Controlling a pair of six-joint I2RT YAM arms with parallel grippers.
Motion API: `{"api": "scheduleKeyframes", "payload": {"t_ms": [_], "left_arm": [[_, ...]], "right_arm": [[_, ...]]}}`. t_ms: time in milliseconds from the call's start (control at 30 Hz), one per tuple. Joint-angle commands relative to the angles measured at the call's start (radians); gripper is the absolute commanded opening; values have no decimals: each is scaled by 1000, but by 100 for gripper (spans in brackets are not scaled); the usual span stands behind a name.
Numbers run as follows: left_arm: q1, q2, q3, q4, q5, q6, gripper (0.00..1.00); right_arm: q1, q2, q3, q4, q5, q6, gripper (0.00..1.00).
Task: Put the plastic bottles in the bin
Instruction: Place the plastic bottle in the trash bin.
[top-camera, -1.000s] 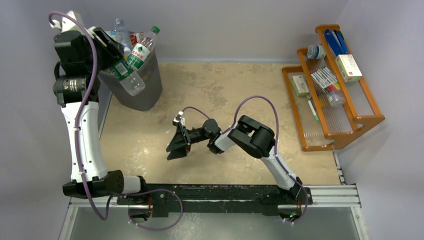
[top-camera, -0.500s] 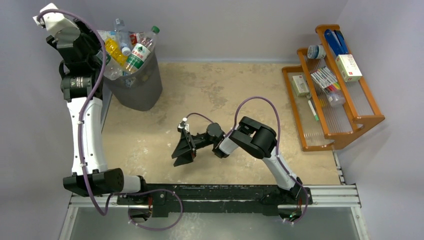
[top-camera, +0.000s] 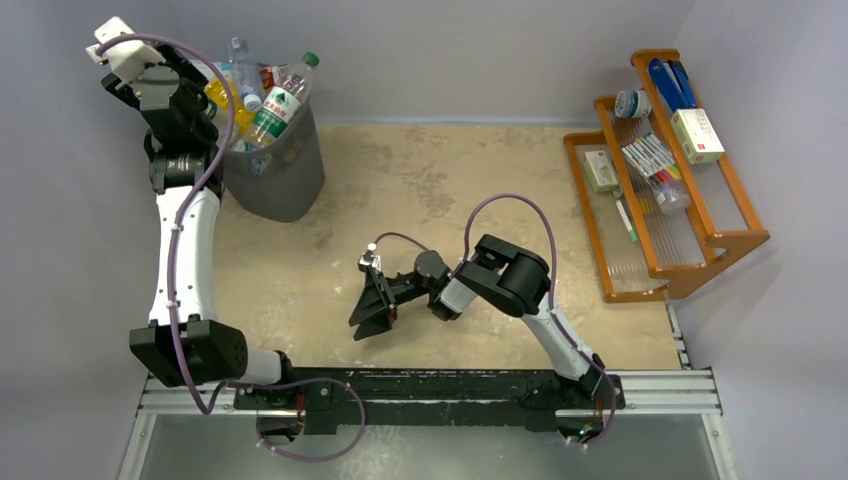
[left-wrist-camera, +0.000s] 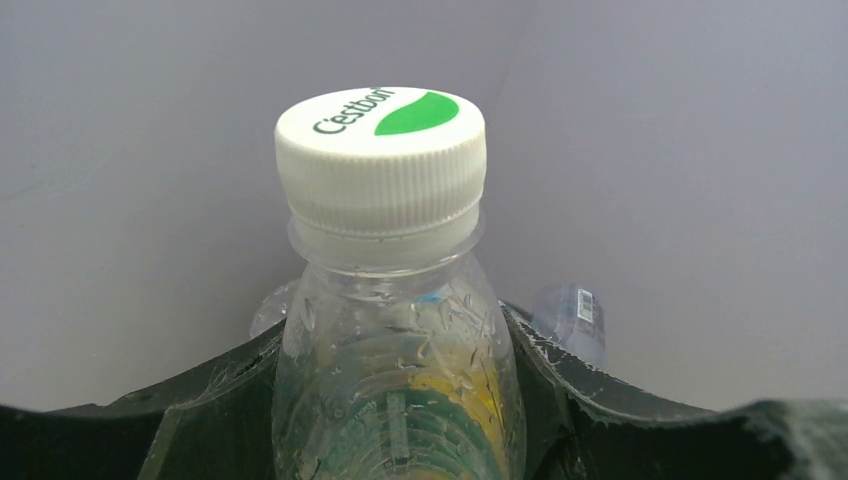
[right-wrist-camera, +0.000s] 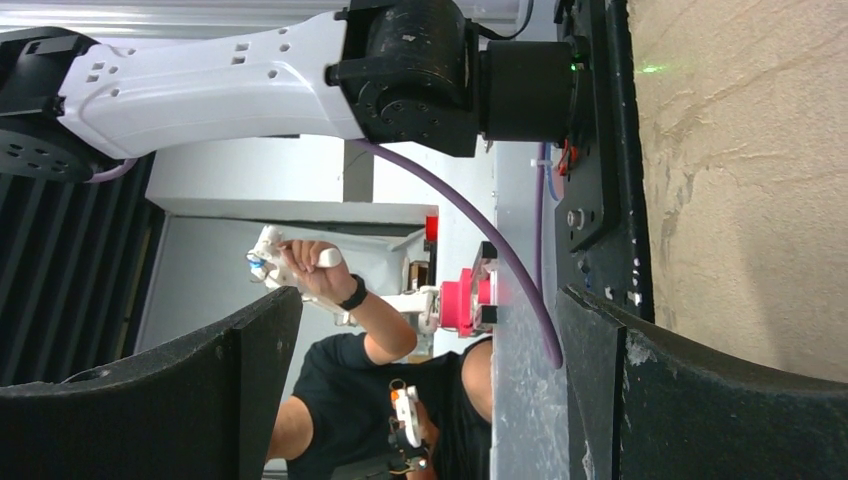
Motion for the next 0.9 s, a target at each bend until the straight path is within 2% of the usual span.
{"api": "scheduleKeyframes", "payload": {"t_ms": [0,133,367,867], "left_arm": [[-1,6,-60,198,-16,40,25],[0,-2,-139,293,3,52,25],[-1,19,-200,356,0,73,25],[-1,76,-183,357,37,100,25]], "right_arm": [[6,4,4,449,-42,-34,100],[7,11,10,448,-52,-36,100],[6,28,4,448,-57,-45,100],[7,52,14,448,-50,-45,100]]}}
